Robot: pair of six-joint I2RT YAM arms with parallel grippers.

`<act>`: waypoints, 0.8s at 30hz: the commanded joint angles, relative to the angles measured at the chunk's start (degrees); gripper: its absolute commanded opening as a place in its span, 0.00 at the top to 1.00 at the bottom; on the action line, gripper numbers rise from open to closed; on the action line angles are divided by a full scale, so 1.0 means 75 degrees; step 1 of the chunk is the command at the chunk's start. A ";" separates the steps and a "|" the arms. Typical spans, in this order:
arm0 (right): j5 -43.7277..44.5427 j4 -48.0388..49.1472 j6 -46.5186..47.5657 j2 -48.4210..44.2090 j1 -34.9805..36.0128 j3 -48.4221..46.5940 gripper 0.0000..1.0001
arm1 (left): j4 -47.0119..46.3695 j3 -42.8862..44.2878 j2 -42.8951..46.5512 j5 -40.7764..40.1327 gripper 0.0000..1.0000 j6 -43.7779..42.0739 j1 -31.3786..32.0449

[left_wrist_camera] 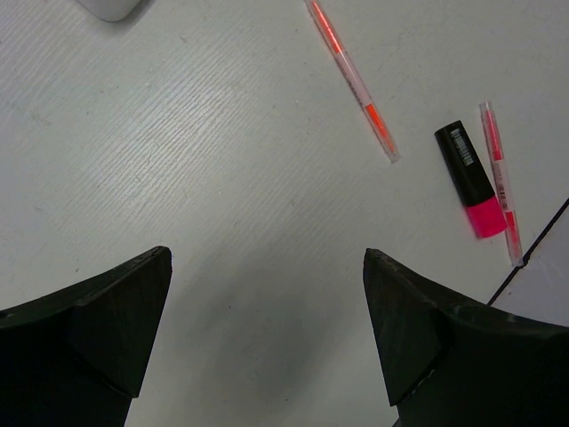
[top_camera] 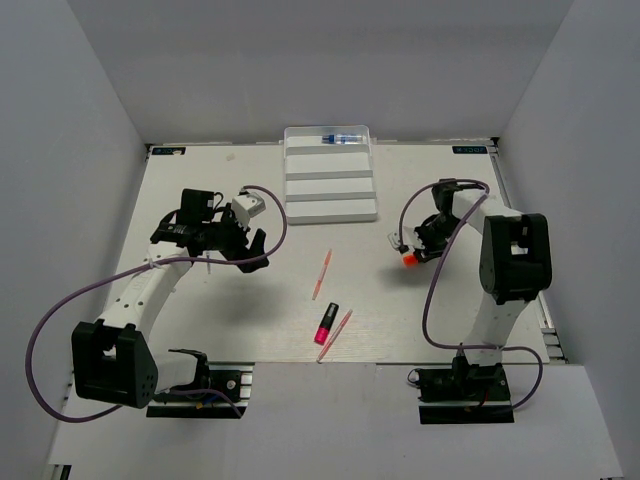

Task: Sort the stationery into containers
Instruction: Pick up the pen from the center of the board.

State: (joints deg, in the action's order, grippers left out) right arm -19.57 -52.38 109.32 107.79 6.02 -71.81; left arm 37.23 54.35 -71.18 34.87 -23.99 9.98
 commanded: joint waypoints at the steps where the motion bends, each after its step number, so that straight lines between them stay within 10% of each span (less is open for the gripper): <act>1: -0.0296 -0.0492 -0.0756 0.0183 0.0146 -0.0804 0.89 | -0.0148 -0.0063 0.0127 -0.0021 0.02 -0.0060 0.0041; 17: -0.1375 0.1063 -0.4461 0.2500 0.1176 -0.7309 1.00 | -0.0886 0.0019 -0.0317 0.0518 0.02 0.1229 -0.0029; 24: -0.0660 0.3548 -0.4719 0.3509 0.1739 -0.7111 1.00 | -0.1120 -0.0144 -0.0284 0.0471 0.02 0.1698 -0.0100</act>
State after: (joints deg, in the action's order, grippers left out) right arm -26.48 -35.18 76.82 130.54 17.74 -123.83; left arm 30.87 53.93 -74.81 36.88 -13.74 9.52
